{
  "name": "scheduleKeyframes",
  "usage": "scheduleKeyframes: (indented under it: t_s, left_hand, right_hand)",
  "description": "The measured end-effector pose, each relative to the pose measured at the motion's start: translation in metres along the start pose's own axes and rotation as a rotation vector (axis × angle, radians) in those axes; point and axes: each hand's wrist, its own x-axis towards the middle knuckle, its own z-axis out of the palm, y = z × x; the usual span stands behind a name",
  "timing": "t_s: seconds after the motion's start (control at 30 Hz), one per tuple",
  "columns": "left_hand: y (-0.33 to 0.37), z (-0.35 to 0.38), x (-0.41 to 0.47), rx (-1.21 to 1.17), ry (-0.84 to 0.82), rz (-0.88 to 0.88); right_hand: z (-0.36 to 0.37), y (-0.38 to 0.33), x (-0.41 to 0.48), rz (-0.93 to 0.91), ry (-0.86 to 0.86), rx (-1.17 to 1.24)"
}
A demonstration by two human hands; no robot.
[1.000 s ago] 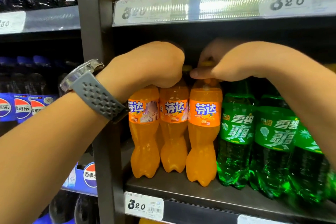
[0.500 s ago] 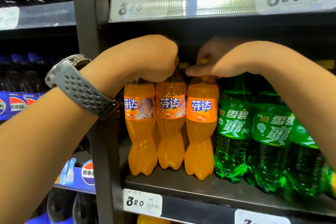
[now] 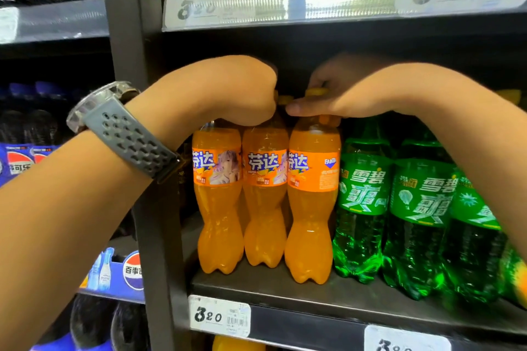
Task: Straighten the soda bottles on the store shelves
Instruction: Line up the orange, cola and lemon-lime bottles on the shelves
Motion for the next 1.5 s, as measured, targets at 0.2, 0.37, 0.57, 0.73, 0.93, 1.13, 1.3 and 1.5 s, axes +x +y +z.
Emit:
scheduleKeyframes:
  t_s: [0.2,0.37,0.57,0.73,0.93,1.13,1.3,1.5]
  left_hand:
    - [0.005,0.001,-0.001,-0.045,0.017,-0.028]
    - [0.004,-0.004,-0.008,-0.113,-0.005,-0.030]
    - [0.005,-0.005,-0.010,-0.147,0.006,-0.035]
    - [0.001,0.001,-0.007,-0.135,0.029,-0.043]
    - [-0.003,0.007,-0.004,-0.088,0.028,-0.009]
    - [-0.006,0.010,-0.006,-0.048,0.048,-0.027]
    - [-0.006,0.015,-0.005,-0.048,0.069,-0.001]
    - [0.015,0.014,-0.002,-0.213,0.267,0.217]
  right_hand:
    - [-0.008,0.002,-0.008,-0.057,-0.066,-0.024]
    - [-0.003,0.005,-0.008,-0.060,-0.064,0.064]
    - [-0.004,0.006,-0.006,-0.057,-0.105,0.092]
    - [-0.007,0.006,-0.007,-0.068,-0.123,0.126]
    - [-0.009,0.006,-0.012,-0.082,-0.094,0.092]
    - [-0.013,0.004,-0.015,-0.091,-0.106,0.004]
    - [-0.023,0.023,-0.021,0.020,-0.057,0.040]
    - [-0.028,0.037,-0.025,0.054,-0.191,-0.204]
